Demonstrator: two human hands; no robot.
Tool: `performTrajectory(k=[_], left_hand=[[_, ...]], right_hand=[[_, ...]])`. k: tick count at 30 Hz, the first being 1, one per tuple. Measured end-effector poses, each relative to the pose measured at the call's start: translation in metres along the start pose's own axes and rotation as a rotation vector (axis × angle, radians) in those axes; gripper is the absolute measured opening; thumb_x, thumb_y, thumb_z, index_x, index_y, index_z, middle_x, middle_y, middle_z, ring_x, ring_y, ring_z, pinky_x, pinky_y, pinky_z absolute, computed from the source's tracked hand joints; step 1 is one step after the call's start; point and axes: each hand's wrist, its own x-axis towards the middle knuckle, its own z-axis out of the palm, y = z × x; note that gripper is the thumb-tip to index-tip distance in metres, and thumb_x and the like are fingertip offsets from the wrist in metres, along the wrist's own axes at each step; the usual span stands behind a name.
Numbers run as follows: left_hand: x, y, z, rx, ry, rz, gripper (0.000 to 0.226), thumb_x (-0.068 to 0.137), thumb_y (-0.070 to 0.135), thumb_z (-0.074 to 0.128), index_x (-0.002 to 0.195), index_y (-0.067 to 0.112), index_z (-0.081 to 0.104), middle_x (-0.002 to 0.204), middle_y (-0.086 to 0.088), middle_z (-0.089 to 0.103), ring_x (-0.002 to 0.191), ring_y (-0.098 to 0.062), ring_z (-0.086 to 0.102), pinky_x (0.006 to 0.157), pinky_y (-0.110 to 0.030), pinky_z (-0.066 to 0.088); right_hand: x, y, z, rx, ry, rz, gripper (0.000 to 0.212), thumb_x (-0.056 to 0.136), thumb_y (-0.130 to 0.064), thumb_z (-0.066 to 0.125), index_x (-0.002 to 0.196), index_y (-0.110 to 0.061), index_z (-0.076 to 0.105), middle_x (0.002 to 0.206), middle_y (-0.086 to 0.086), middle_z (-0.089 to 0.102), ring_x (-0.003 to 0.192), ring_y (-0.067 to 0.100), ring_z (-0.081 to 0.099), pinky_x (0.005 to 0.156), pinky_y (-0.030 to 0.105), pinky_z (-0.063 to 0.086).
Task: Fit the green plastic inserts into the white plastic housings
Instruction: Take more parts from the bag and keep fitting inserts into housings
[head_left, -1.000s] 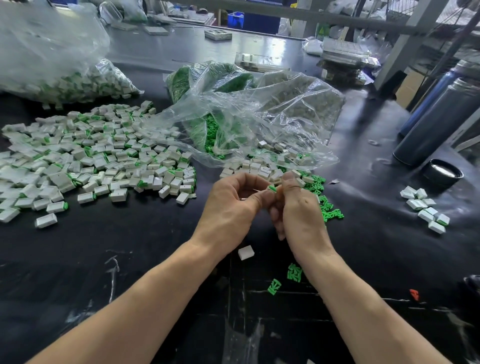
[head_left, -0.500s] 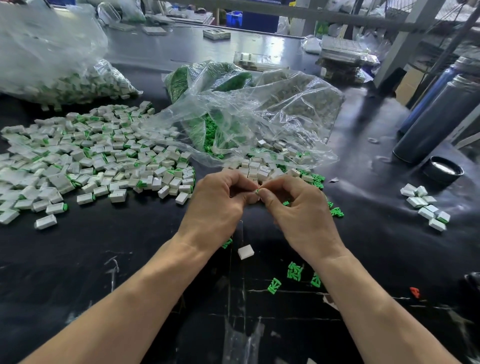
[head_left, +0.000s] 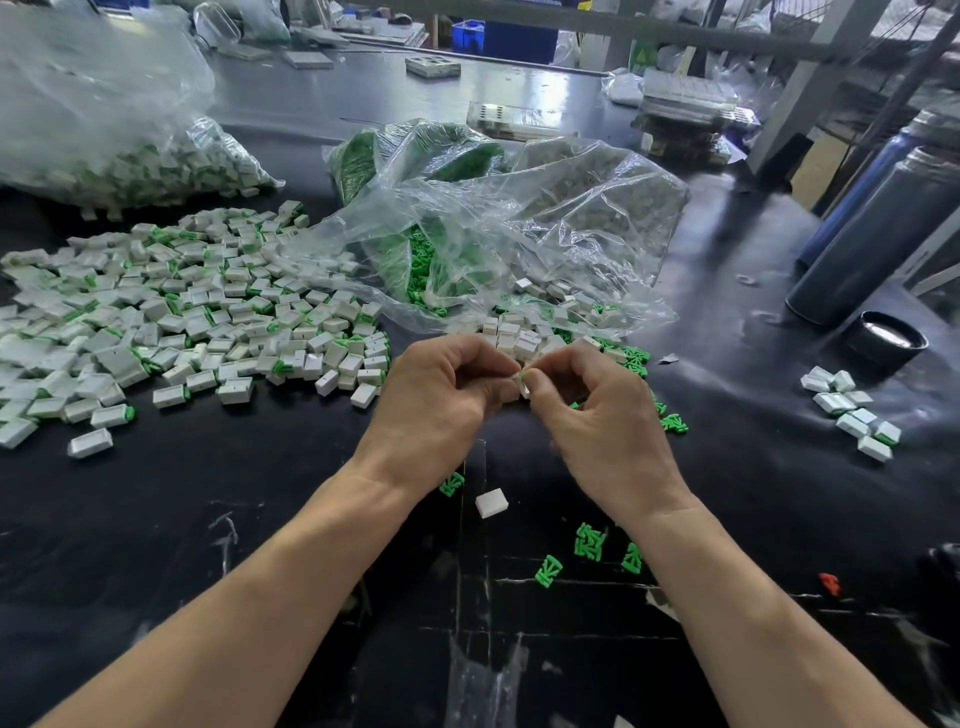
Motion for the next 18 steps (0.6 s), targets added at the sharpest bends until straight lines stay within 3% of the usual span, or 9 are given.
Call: performTrajectory(k=[6,13,15,18], left_hand=[[0.001,-0.001,-0.006,-0.105,-0.002,-0.064,0.015,0.087,0.001,0.076,0.092,0.015,0.075,0.078,0.001,0.076,0.068,-0.007,0.069,0.066,-0.021,0.056],[-0.006,0.006,-0.005,-0.06,-0.063,-0.073,0.018,0.091,0.004,0.073,0.1,0.019,0.078,0.081,-0.008,0.073,0.068,-0.013,0.065,0.075,-0.034,0.06],[-0.005,0.006,-0.006,0.021,-0.056,-0.079,0.016,0.091,0.009,0.075,0.096,0.024,0.078,0.081,-0.004,0.074,0.07,-0.015,0.066,0.076,-0.035,0.06],[-0.002,0.001,-0.011,0.222,-0.012,-0.091,0.012,0.089,0.018,0.078,0.09,0.03,0.077,0.079,0.008,0.073,0.07,-0.003,0.066,0.07,-0.019,0.052]], right_hand=[[0.0,0.006,-0.002,0.141,-0.081,0.064,0.004,0.096,-0.023,0.074,0.096,-0.027,0.075,0.076,-0.013,0.069,0.067,0.006,0.063,0.065,0.036,0.056],[-0.002,0.003,0.001,0.092,-0.052,0.077,0.008,0.096,-0.024,0.072,0.088,-0.026,0.073,0.08,-0.004,0.07,0.071,0.02,0.066,0.068,0.05,0.059],[-0.002,0.004,0.001,0.079,-0.067,0.096,0.008,0.097,-0.025,0.072,0.089,-0.026,0.074,0.079,-0.005,0.07,0.07,0.016,0.065,0.068,0.047,0.06],[-0.002,0.007,-0.002,0.057,-0.077,0.126,0.009,0.097,-0.028,0.071,0.088,-0.027,0.073,0.076,-0.009,0.07,0.068,0.008,0.062,0.068,0.034,0.053]])
